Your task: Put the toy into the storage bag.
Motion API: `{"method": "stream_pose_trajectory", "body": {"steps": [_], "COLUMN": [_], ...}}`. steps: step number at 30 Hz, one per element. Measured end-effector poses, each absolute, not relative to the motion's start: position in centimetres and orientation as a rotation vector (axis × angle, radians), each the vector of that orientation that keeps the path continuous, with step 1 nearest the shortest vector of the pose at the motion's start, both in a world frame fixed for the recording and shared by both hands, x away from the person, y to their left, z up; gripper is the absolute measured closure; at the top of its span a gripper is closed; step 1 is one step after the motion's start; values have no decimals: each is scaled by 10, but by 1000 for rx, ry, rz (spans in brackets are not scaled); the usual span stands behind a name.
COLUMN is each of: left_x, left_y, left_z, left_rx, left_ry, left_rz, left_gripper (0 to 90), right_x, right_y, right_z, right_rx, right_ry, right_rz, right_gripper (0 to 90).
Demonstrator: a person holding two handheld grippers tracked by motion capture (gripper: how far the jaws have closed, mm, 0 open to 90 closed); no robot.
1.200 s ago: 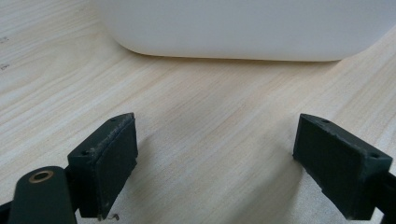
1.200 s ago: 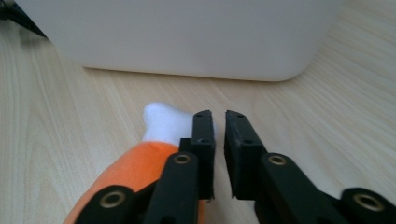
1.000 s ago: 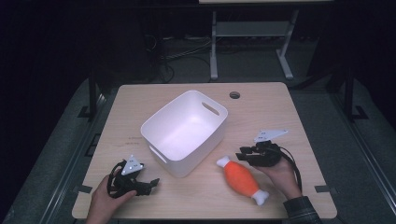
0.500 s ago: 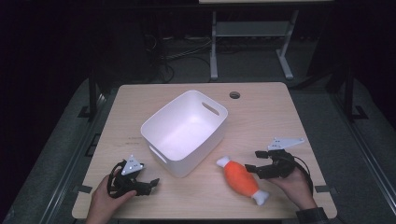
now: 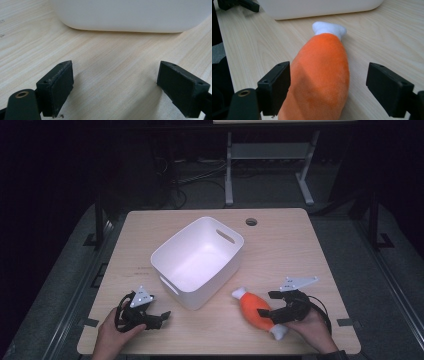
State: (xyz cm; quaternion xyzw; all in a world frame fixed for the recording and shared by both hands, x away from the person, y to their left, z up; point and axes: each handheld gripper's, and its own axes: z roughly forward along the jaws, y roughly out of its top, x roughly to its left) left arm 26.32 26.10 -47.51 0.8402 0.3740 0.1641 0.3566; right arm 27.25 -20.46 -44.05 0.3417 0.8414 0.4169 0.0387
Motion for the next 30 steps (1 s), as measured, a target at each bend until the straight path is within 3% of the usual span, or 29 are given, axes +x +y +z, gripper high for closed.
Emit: {"method": "stream_pose_trajectory", "body": {"steps": [30], "left_x": [263], "left_y": [261], "left_z": [-475], "left_rx": [2170], "left_ry": [966], "left_rz": [424], "left_gripper": [128], "right_x": [275], "right_y": [-187], "right_z": [-465], "right_rx": [1015], "right_ry": [2675], "right_rz": [1273], "right_gripper": [144]}}
